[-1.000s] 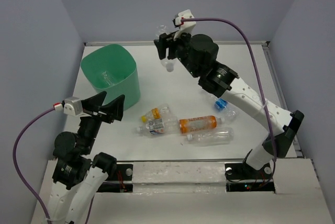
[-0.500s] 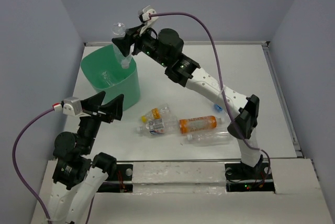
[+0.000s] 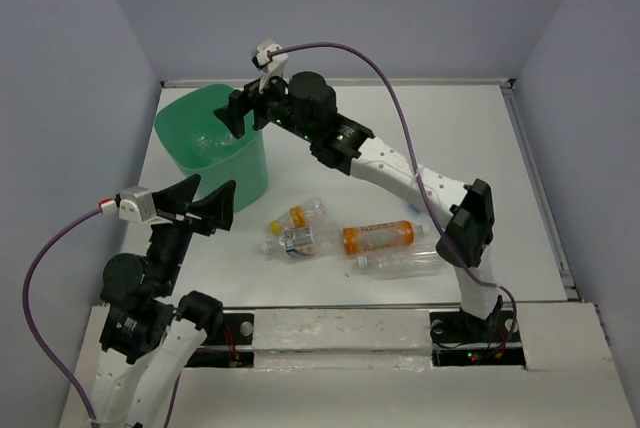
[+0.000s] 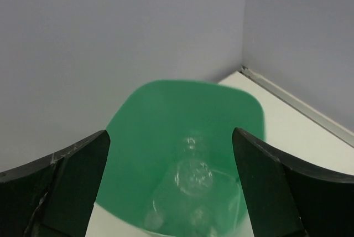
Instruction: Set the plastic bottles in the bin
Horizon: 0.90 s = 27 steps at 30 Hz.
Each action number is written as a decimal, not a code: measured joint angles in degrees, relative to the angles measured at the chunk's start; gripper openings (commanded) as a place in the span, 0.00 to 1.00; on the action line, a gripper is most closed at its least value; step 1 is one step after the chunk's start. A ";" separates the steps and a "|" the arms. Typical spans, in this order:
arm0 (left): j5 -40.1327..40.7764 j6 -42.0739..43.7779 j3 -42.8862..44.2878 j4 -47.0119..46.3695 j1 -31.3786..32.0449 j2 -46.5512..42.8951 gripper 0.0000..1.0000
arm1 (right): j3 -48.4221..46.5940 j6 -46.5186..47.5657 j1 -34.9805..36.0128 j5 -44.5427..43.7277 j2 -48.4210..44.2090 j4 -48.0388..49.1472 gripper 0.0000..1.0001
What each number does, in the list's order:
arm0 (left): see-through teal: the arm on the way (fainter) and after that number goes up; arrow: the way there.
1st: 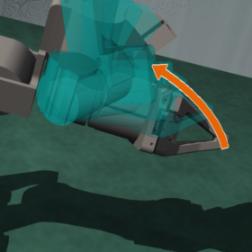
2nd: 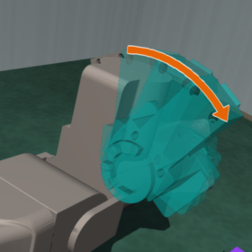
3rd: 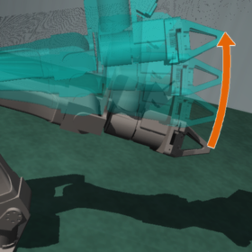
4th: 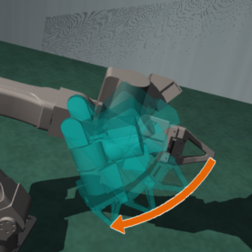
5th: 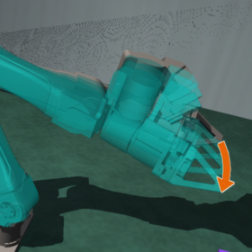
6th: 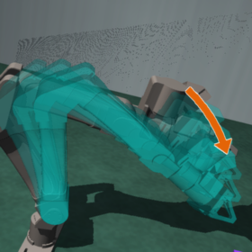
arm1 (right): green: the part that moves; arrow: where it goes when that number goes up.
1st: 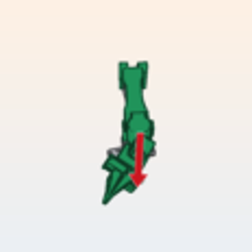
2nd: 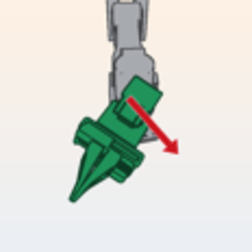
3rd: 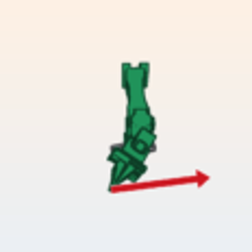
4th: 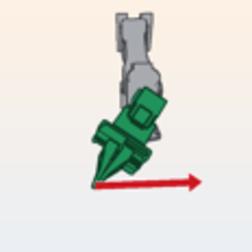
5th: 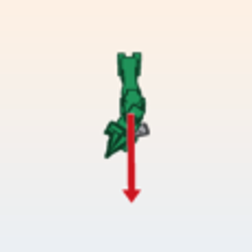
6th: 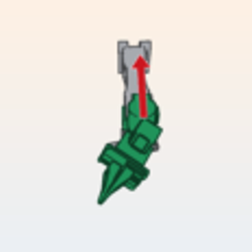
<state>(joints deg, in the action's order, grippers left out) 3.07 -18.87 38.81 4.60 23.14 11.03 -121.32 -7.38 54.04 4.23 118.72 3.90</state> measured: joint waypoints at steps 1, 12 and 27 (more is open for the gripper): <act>0.02 0.00 0.00 0.02 0.00 -0.02 0.99 | 2.56 0.70 -0.37 -0.87 -2.01 -0.55 0.94; -0.02 0.00 0.00 0.02 1.03 -1.51 0.99 | 47.04 0.63 -25.38 -13.46 -37.92 -10.32 0.88; -0.02 0.00 0.00 0.00 1.29 -1.18 0.99 | 51.49 5.49 -28.89 -19.23 -21.29 -34.18 0.95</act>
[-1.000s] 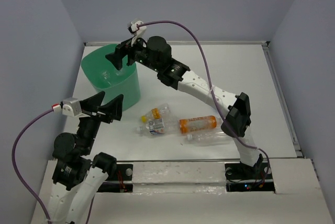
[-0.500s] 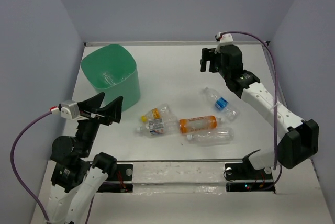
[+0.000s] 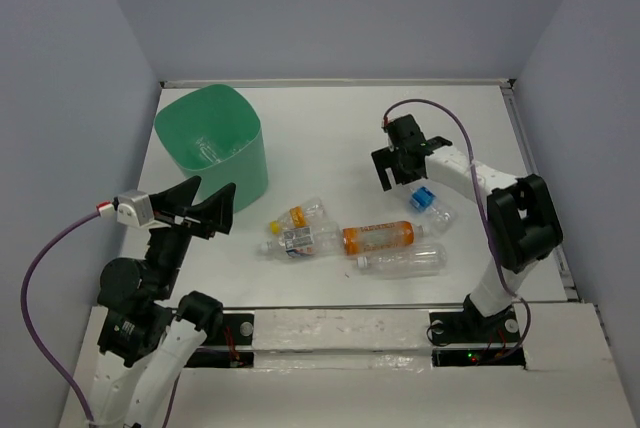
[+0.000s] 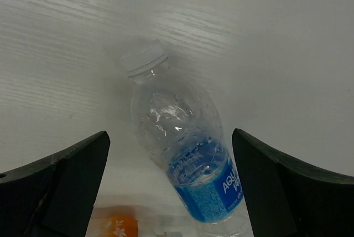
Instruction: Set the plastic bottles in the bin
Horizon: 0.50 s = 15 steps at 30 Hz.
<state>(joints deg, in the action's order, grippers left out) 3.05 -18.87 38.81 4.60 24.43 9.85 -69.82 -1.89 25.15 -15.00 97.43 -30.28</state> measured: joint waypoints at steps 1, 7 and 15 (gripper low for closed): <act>0.02 0.00 0.00 0.02 0.00 0.04 0.99 | -0.28 0.13 0.00 -0.22 1.03 -0.35 0.94; 0.00 0.00 0.00 0.00 0.00 0.11 0.99 | -0.85 1.42 -0.13 -0.96 7.32 -1.97 0.79; 0.00 0.00 0.00 0.00 0.00 0.11 0.99 | -2.10 3.34 -0.96 -7.76 8.96 -2.29 0.59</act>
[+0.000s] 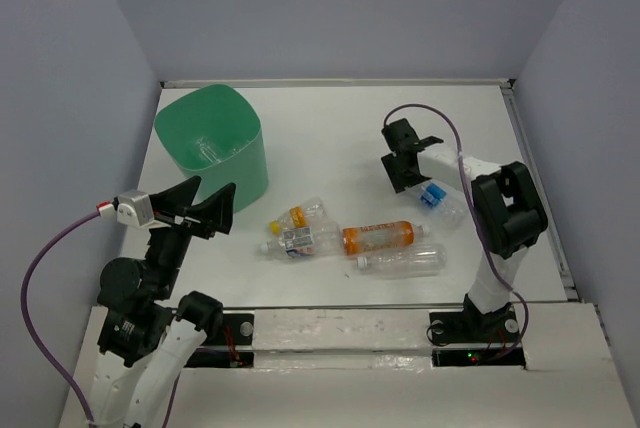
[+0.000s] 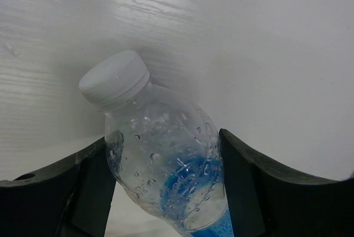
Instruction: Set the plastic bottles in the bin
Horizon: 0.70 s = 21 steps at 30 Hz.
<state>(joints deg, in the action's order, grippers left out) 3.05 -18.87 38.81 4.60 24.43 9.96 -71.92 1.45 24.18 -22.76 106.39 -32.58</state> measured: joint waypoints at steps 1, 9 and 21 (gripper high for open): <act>0.00 0.00 0.00 0.00 0.00 0.00 0.99 | 0.00 0.33 -0.17 -1.64 -0.17 0.07 0.55; -0.02 0.00 0.00 0.00 0.00 0.00 0.99 | -1.05 1.49 1.09 -7.50 -11.39 0.79 0.55; 0.00 0.00 0.00 0.00 -0.13 0.04 0.99 | -23.08 1.11 23.30 10.25 -15.78 20.48 0.54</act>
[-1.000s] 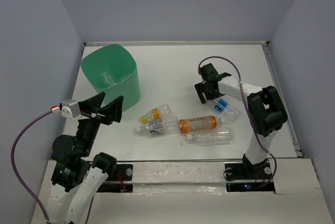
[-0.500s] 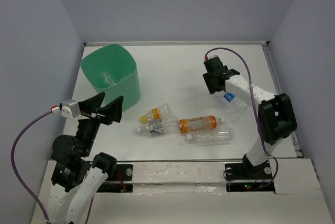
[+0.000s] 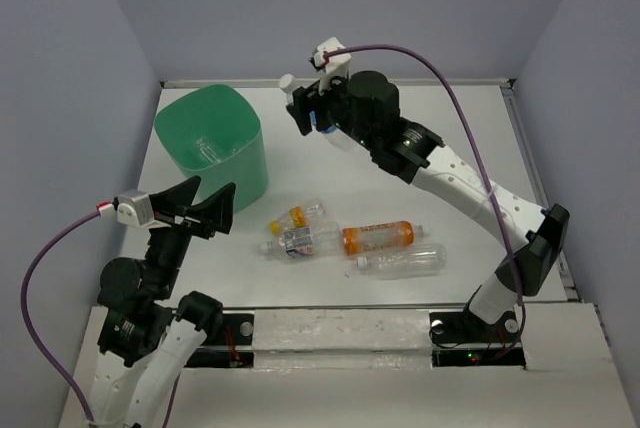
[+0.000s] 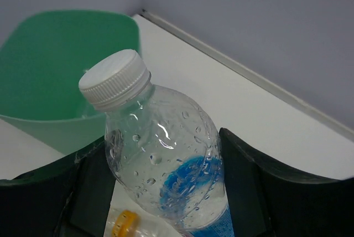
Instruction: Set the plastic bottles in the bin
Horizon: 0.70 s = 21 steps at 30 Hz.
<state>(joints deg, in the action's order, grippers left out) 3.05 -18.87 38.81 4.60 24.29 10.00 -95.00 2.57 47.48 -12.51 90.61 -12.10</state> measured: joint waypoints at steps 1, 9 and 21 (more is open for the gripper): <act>0.00 0.00 0.00 0.00 -0.02 0.00 0.99 | -2.14 -0.31 0.79 1.57 1.55 1.11 0.54; -0.02 0.00 0.00 0.00 -0.02 0.00 0.99 | -23.76 -8.20 1.88 18.73 19.12 11.02 0.53; 0.00 0.00 0.00 0.00 -0.02 -0.13 0.99 | -39.01 -21.59 2.10 31.04 34.84 20.76 0.57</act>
<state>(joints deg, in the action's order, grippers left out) 3.05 -18.87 38.81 4.60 24.27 9.87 -134.02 -19.03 49.58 18.52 125.45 8.67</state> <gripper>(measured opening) 0.989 0.729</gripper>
